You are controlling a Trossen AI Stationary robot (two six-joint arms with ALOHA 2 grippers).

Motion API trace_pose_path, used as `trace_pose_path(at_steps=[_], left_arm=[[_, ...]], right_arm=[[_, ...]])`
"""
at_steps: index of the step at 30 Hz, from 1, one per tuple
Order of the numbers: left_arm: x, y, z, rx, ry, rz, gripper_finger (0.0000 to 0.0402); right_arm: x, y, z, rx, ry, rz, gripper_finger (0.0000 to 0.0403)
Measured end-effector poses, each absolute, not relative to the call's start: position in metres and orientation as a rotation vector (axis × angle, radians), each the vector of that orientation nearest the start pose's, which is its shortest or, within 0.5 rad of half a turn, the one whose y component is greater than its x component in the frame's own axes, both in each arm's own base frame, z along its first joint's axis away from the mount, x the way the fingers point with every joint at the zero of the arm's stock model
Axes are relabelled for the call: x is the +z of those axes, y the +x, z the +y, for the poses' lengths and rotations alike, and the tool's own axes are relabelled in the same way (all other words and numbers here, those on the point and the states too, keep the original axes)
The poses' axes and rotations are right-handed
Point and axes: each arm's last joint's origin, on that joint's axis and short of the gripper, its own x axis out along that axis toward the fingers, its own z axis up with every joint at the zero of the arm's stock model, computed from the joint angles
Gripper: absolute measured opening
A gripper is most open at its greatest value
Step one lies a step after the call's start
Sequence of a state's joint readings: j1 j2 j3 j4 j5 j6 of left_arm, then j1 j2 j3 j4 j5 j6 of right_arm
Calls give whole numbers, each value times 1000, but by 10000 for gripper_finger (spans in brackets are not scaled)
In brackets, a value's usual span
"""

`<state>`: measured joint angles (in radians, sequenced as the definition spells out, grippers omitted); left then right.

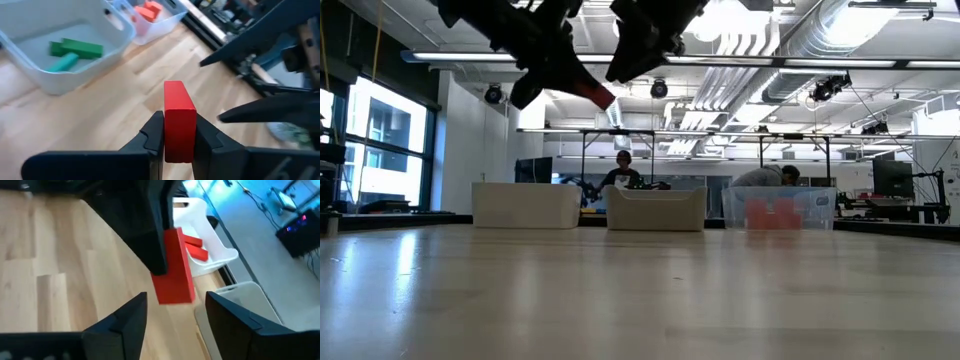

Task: Sort & place blocks by color
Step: Put the red block into the white bin

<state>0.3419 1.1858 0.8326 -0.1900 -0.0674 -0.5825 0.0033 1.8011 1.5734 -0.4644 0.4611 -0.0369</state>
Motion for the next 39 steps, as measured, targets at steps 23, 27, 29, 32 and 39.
trace_pose_path(at_steps=[23,27,29,32,39], left_arm=[[257,182,164,972,-470,569,35],[256,172,175,1022,-465,576,35],[253,168,182,1050,-465,590,35],[245,163,192,1084,-477,626,35],[218,162,211,1099,-555,733,35]], right_arm=[[303,393,-100,-522,-149,732,193],[303,390,-113,-549,-139,736,193],[303,388,-119,-563,-134,738,193],[303,385,-127,-583,-127,739,193],[303,380,-143,-621,-110,743,193]])
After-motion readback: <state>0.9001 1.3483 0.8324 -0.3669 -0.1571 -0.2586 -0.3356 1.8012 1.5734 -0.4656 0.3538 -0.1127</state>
